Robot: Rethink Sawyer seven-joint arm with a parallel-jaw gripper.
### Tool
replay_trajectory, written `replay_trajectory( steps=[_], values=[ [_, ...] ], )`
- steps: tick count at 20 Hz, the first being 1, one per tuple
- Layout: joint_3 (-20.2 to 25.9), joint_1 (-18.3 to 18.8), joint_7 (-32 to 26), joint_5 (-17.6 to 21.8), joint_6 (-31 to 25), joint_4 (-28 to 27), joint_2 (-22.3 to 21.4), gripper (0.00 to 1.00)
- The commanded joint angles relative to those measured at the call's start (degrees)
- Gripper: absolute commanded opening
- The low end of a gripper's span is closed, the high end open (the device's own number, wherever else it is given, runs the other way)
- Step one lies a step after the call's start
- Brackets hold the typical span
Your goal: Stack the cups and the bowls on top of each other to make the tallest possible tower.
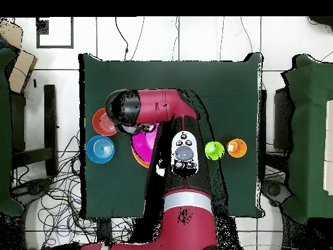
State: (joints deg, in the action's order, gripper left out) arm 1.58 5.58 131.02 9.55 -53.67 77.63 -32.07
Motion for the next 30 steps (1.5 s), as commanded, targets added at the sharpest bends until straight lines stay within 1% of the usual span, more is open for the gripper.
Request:
replay_trajectory(
  steps=[1,5,7,9,12,16,18,21,22,24,26,30],
  values=[
    [-0.5,-1.0,8.7,-1.9,-2.0,1.1,0.5,1.00],
    [-1.4,-1.9,9.0,-3.0,-1.9,2.2,-0.1,1.00],
    [-1.9,-2.6,9.1,-3.8,-5.1,1.9,-1.3,1.00],
    [-2.5,-3.3,9.1,-4.9,-9.6,1.1,-3.5,1.00],
    [-2.8,-3.1,7.9,-6.9,-14.9,1.0,-6.6,1.00],
    [-2.6,-1.0,3.3,-9.2,-16.1,5.5,-11.9,1.00],
    [-2.9,0.2,0.5,-9.7,-17.2,7.5,-14.9,1.00],
    [-3.3,2.3,-3.3,-9.8,-18.1,9.7,-18.0,1.00],
    [-3.2,3.3,-4.6,-10.0,-17.8,10.8,-18.8,1.00],
    [-2.9,5.2,-7.2,-10.1,-15.2,14.0,-19.9,1.00],
    [-2.8,6.1,-8.2,-9.8,-11.4,17.5,-20.6,1.00],
    [-1.9,6.9,-8.3,-8.9,-7.1,19.7,-21.4,1.00]
  ],
)
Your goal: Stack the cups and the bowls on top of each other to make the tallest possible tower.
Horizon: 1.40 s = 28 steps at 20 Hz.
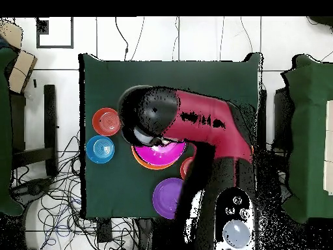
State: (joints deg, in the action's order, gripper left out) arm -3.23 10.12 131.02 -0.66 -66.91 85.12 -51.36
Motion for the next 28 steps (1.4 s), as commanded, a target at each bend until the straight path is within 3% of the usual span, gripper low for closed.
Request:
replay_trajectory(
  steps=[1,4,9,14,24,28],
  values=[
    [3.0,2.8,-8.8,1.7,8.4,13.9,-2.3,1.00],
    [3.9,6.4,-13.1,3.7,14.4,18.6,-3.3,1.00],
    [7.7,15.8,-23.0,5.8,24.0,25.6,-3.9,1.00],
    [13.1,24.5,-28.0,7.0,27.7,29.5,-4.1,1.00],
    [18.9,30.0,-27.6,7.6,28.9,31.6,-3.4,1.00],
    [19.9,30.4,-25.3,8.8,33.2,32.7,-1.6,1.00]
  ],
)
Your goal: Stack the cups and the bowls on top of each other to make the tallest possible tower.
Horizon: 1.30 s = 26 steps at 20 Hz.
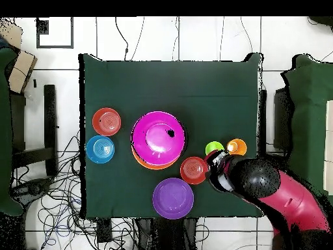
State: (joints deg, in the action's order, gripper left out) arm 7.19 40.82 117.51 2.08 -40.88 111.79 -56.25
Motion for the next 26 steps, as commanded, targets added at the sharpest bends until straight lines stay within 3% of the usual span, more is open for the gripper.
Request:
replay_trajectory(
  steps=[1,6,13,19,26],
  values=[
    [9.7,-0.2,-11.2,6.7,8.6,6.4,3.8,1.00],
    [11.1,1.7,-10.5,12.2,17.5,4.8,11.4,1.00],
    [13.5,4.9,-8.7,19.8,24.6,1.2,20.3,1.00],
    [12.1,3.0,-3.6,24.3,29.5,0.1,23.6,1.00],
    [11.0,1.0,-1.5,26.6,29.9,-0.4,24.5,1.00]
  ],
)
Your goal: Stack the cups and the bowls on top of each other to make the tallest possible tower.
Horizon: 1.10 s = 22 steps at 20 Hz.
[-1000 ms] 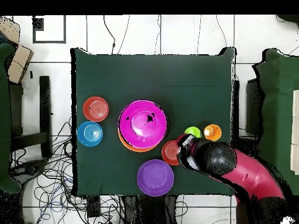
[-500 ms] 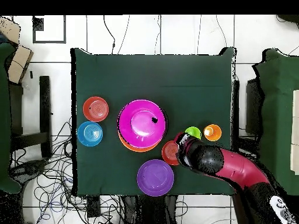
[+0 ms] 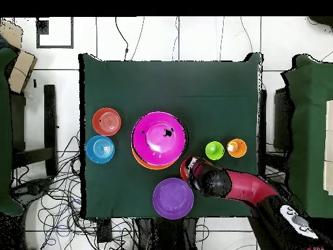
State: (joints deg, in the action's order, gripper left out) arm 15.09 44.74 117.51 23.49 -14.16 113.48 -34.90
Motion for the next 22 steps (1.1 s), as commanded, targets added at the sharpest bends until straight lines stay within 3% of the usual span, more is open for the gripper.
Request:
replay_trajectory(
  steps=[1,6,16,22],
  values=[
    [3.1,-2.8,-1.5,5.6,3.2,-2.1,3.5,1.00],
    [3.8,-1.6,-1.7,7.1,3.6,-1.6,4.1,1.00],
    [6.8,2.3,-3.1,6.7,0.2,0.8,1.2,1.00],
    [11.0,4.8,-4.7,0.5,-9.8,6.7,-10.8,1.00]
  ],
)
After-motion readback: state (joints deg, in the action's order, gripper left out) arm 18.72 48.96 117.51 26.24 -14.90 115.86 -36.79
